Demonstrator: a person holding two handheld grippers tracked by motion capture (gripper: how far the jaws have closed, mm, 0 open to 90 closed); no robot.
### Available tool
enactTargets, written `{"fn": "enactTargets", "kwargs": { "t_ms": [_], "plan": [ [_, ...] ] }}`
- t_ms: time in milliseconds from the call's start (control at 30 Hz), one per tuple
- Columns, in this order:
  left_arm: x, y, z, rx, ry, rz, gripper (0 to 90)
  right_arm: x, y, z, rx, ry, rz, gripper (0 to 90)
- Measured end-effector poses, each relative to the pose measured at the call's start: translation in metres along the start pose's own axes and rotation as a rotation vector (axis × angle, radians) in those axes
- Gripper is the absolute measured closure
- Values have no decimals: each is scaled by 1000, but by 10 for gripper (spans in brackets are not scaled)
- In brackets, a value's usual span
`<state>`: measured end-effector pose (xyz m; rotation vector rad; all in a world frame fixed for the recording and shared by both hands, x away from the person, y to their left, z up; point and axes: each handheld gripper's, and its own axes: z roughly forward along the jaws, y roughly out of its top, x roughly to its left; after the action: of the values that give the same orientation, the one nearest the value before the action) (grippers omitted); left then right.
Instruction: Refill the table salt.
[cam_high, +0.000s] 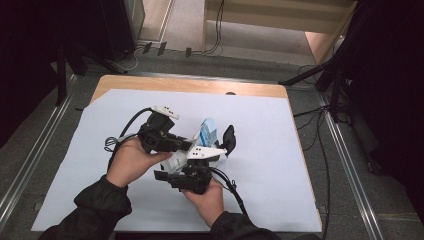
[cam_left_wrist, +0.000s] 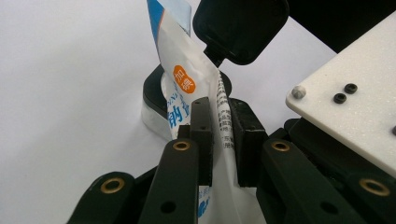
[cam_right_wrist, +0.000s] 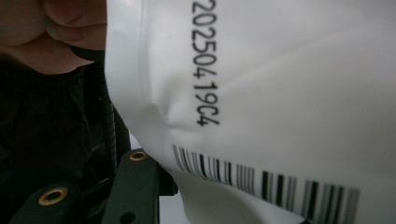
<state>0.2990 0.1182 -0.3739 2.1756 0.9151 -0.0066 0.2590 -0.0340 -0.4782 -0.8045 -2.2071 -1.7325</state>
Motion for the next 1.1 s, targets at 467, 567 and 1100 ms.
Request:
{"fn": "enactTargets", "kwargs": {
  "t_ms": [467,567,1100],
  "plan": [
    [0,0,-2,7,-6,-4,845,1,-2,0,-7,11,1,633],
    [-1,0,-3,-1,-5,-4,849,1,-2,0,-12,8,-4,634],
    [-1,0,-2,9,-10,-10,859,0,-6,1,-14,4,4,626]
  ]
}}
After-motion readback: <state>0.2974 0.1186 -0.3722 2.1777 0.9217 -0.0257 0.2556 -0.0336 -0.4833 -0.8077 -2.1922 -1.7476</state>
